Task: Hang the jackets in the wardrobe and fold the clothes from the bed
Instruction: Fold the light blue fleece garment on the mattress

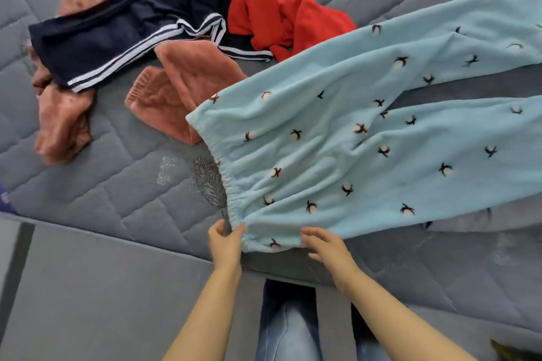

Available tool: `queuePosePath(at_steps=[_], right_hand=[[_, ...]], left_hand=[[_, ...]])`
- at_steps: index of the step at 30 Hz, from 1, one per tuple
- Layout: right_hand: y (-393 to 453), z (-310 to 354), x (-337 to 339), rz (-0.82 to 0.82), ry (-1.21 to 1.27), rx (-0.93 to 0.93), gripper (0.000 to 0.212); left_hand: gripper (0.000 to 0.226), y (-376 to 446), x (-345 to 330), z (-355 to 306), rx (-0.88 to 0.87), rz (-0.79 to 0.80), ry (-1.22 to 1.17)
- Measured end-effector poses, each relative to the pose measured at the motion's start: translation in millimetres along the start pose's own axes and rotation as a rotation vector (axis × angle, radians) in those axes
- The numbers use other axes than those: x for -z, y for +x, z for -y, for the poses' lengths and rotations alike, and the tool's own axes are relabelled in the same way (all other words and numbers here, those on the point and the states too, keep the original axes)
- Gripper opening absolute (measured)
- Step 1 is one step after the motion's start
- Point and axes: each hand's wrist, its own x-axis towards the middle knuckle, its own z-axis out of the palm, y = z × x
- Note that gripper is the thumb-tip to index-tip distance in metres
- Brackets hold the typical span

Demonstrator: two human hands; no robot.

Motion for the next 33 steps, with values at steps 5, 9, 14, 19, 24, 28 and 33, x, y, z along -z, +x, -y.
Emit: queuePosePath(at_steps=[5,9,14,19,24,28,33], right_hand=[[6.2,-27.5,48.0,-0.199,0.497,-0.318,0.057],[14.5,-23.0,66.6,-0.282,0.757,-0.143,0.058],[22.1,0.3,91.1,-0.454,0.865,0.041,0.025],[11.3,-31.6,56.3,-0.393,0.780,-0.079,0.023],[-3.9,-54.6,53.8,-0.166,0.905,-0.119,0.040],[-8.6,-51.8,104.5,-0.121,0.943,-0.074,0.031],[-14.2,-43.0,200.9,-0.188,0.963,0.012,0.040]], left_hand=[[0.064,-20.5,-17.1,54.1,0.433,0.032,-0.439],[0.027,-21.4,-25.0,60.1,0.336,0.134,-0.681],[0.004,-17.2,-18.2,52.5,0.111,0.015,-0.603],[0.024,-3.6,16.9,58.6,-0.021,-0.361,-0.313],[0.058,2.4,28.7,47.3,0.044,-0.351,-0.102],[0.052,-28.0,-0.4,27.4,-0.324,-0.331,0.222],[0.026,-99.3,-105.9,17.0,-0.594,0.070,0.357]])
